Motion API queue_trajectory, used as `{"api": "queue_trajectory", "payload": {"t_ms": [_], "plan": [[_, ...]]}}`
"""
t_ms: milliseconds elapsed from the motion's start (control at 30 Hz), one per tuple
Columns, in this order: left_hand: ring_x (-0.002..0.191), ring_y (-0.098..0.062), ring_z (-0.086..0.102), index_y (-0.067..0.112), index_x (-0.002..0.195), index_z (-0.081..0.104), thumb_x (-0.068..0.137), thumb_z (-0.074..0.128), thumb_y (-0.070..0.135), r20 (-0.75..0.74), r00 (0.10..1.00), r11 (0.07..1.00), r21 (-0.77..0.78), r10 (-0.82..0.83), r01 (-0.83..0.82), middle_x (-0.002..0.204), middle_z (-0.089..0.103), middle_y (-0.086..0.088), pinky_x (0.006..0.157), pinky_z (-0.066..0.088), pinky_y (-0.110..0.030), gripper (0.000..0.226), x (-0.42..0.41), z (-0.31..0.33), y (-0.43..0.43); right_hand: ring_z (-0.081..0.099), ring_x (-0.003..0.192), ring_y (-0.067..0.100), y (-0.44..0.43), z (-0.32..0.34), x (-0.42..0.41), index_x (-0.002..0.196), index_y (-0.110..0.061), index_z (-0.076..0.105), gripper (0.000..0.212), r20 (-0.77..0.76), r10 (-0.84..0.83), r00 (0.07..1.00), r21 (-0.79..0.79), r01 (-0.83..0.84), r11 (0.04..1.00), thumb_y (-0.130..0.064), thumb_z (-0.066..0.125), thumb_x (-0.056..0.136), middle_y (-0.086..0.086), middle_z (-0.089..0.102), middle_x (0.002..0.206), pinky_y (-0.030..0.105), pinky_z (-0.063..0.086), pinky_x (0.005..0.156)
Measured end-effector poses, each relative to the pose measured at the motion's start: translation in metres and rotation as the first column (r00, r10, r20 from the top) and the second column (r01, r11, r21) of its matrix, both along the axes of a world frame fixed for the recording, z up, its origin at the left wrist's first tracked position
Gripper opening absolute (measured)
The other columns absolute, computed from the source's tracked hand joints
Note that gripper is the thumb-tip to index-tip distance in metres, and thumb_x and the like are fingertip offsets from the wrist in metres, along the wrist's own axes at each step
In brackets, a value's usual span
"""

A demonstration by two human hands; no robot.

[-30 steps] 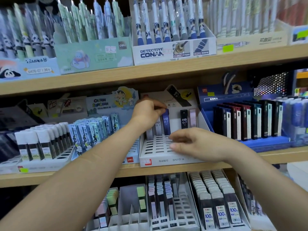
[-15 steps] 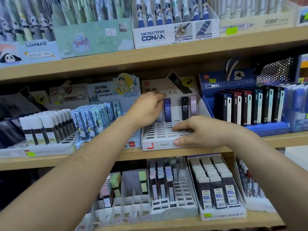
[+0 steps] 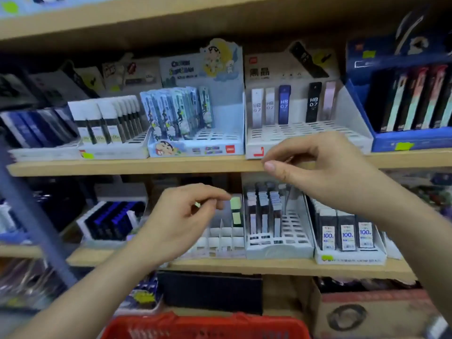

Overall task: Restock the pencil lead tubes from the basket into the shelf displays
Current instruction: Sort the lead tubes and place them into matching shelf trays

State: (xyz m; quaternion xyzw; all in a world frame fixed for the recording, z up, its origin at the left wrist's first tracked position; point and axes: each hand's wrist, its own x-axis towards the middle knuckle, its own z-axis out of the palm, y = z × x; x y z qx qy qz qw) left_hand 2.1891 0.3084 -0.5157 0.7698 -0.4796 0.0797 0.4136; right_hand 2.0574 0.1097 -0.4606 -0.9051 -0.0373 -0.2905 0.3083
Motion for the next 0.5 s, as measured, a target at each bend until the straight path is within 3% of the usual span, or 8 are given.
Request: {"api": "queue_trajectory", "payload": {"t_ms": [67, 133, 200, 267, 333, 400, 500], "plan": [[0.065, -0.006, 0.061, 0.034, 0.085, 0.073, 0.091, 0.054, 0.002, -0.086, 0.996, 0.996, 0.085, 0.014, -0.006, 0.080, 0.070, 0.020, 0.058, 0.047, -0.023, 0.037, -0.001, -0.020, 0.016, 0.066, 0.080, -0.004, 0.013, -0.010, 0.003, 0.091, -0.032, 0.075, 0.013, -0.171, 0.119, 0.978, 0.016, -0.118, 0.993, -0.038, 0.066, 0.085, -0.022, 0.072, 0.082, 0.016, 0.051, 0.070], [0.056, -0.002, 0.056, 0.025, 0.080, 0.075, 0.089, 0.053, -0.002, -0.147, 0.989, 0.992, 0.126, 0.021, -0.002, 0.072, 0.069, 0.015, 0.052, 0.040, -0.016, 0.036, -0.006, -0.039, 0.030, 0.068, 0.084, 0.000, 0.025, -0.026, 0.011, 0.101, -0.028, 0.075, 0.019, -0.422, 0.223, 0.879, 0.000, -0.246, 0.969, -0.038, 0.066, 0.088, -0.015, 0.074, 0.090, 0.023, 0.054, 0.077], [0.053, 0.002, 0.055, 0.021, 0.076, 0.075, 0.085, 0.055, 0.000, -0.181, 0.983, 0.987, 0.160, 0.028, 0.001, 0.068, 0.070, 0.008, 0.051, 0.037, -0.011, 0.031, -0.012, -0.058, 0.041, 0.069, 0.091, 0.007, 0.036, -0.050, 0.023, 0.112, -0.027, 0.072, 0.028, -0.682, 0.251, 0.687, -0.018, -0.358, 0.934, -0.042, 0.062, 0.090, -0.007, 0.074, 0.099, 0.032, 0.053, 0.087], [0.054, -0.002, 0.056, 0.021, 0.075, 0.075, 0.081, 0.053, 0.013, -0.187, 0.982, 0.962, 0.272, 0.015, 0.037, 0.068, 0.070, 0.003, 0.054, 0.040, -0.016, 0.024, -0.014, -0.077, 0.051, 0.068, 0.098, 0.013, 0.049, -0.085, 0.037, 0.120, -0.024, 0.068, 0.035, -0.841, 0.238, 0.485, 0.008, -0.430, 0.903, -0.044, 0.059, 0.093, -0.002, 0.073, 0.108, 0.040, 0.053, 0.092], [0.061, -0.006, 0.060, 0.022, 0.075, 0.073, 0.080, 0.053, 0.016, -0.199, 0.980, 0.918, 0.388, -0.006, 0.084, 0.071, 0.070, 0.005, 0.063, 0.043, -0.019, 0.022, -0.012, -0.097, 0.062, 0.068, 0.099, 0.015, 0.063, -0.124, 0.048, 0.121, -0.017, 0.066, 0.036, -0.907, 0.243, 0.345, 0.064, -0.456, 0.887, -0.041, 0.059, 0.095, 0.002, 0.072, 0.110, 0.041, 0.054, 0.093], [0.065, -0.004, 0.059, 0.020, 0.075, 0.074, 0.082, 0.057, 0.008, -0.192, 0.981, 0.876, 0.471, -0.018, 0.108, 0.071, 0.070, 0.007, 0.063, 0.042, -0.015, 0.022, -0.007, -0.120, 0.070, 0.067, 0.086, 0.011, 0.079, -0.163, 0.054, 0.113, -0.015, 0.066, 0.030, -0.943, 0.209, 0.258, 0.080, -0.434, 0.897, -0.039, 0.058, 0.097, -0.001, 0.070, 0.097, 0.034, 0.057, 0.083], [0.069, 0.002, 0.056, 0.019, 0.076, 0.076, 0.081, 0.056, 0.007, -0.210, 0.978, 0.800, 0.585, -0.011, 0.135, 0.078, 0.073, 0.004, 0.061, 0.038, -0.006, 0.023, 0.000, -0.164, 0.076, 0.062, 0.075, 0.011, 0.098, -0.218, 0.059, 0.096, -0.023, 0.065, 0.017, -0.966, 0.116, 0.229, 0.030, -0.350, 0.936, -0.038, 0.058, 0.097, -0.002, 0.065, 0.086, 0.039, 0.058, 0.081]]}}
